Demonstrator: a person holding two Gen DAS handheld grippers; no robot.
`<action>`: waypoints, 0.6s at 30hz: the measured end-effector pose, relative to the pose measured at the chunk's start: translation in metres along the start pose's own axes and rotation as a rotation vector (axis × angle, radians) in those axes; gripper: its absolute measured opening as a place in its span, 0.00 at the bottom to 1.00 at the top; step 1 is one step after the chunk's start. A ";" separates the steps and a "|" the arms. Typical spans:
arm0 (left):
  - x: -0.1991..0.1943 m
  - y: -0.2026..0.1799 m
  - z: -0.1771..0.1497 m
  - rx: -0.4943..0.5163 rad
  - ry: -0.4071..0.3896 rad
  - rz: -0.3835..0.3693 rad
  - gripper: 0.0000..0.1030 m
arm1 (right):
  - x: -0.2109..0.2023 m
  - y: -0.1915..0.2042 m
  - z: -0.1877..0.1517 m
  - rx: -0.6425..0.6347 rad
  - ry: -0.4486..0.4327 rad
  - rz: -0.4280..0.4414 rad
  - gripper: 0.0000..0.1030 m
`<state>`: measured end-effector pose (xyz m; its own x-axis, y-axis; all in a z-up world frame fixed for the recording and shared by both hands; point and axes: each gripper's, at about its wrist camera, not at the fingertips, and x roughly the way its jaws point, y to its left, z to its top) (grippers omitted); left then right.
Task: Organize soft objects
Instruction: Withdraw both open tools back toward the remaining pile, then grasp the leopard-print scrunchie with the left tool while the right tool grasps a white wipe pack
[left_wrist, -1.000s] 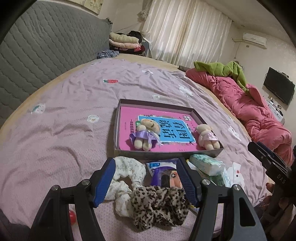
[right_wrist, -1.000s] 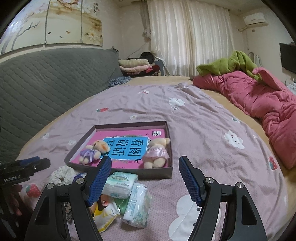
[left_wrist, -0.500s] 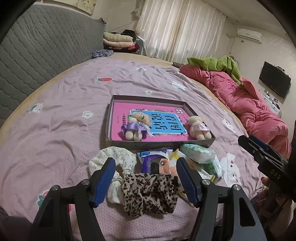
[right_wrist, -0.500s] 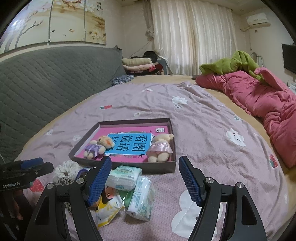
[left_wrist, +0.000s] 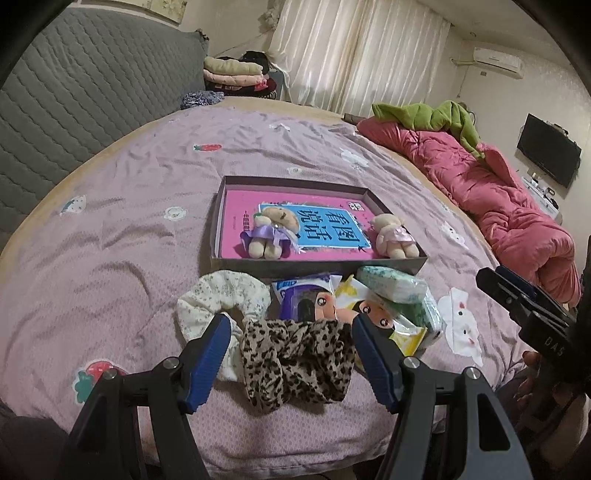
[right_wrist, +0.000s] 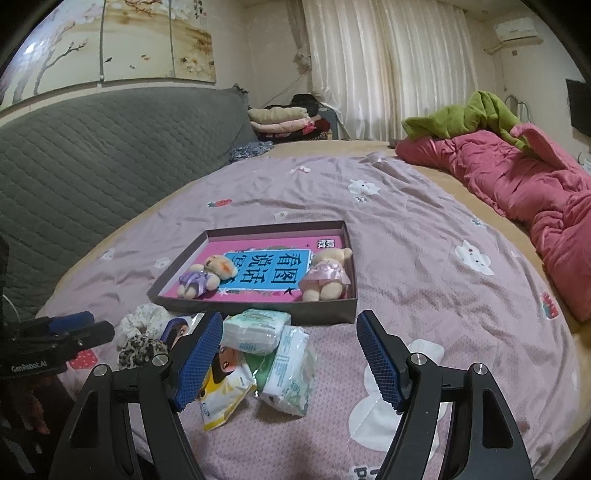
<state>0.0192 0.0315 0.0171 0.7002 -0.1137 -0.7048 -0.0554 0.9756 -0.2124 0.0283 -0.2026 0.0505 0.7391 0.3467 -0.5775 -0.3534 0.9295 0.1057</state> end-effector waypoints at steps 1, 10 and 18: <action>0.000 0.000 -0.001 0.001 0.003 -0.003 0.66 | 0.000 0.001 0.000 -0.001 0.003 0.002 0.74; 0.002 -0.005 -0.011 0.009 0.054 -0.012 0.66 | 0.004 0.011 -0.009 0.014 0.047 0.036 0.74; 0.007 -0.011 -0.022 0.030 0.097 -0.018 0.66 | 0.011 0.021 -0.015 -0.015 0.088 0.060 0.74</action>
<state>0.0090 0.0158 0.0002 0.6284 -0.1473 -0.7638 -0.0211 0.9783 -0.2060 0.0203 -0.1810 0.0340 0.6634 0.3889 -0.6392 -0.4049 0.9050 0.1303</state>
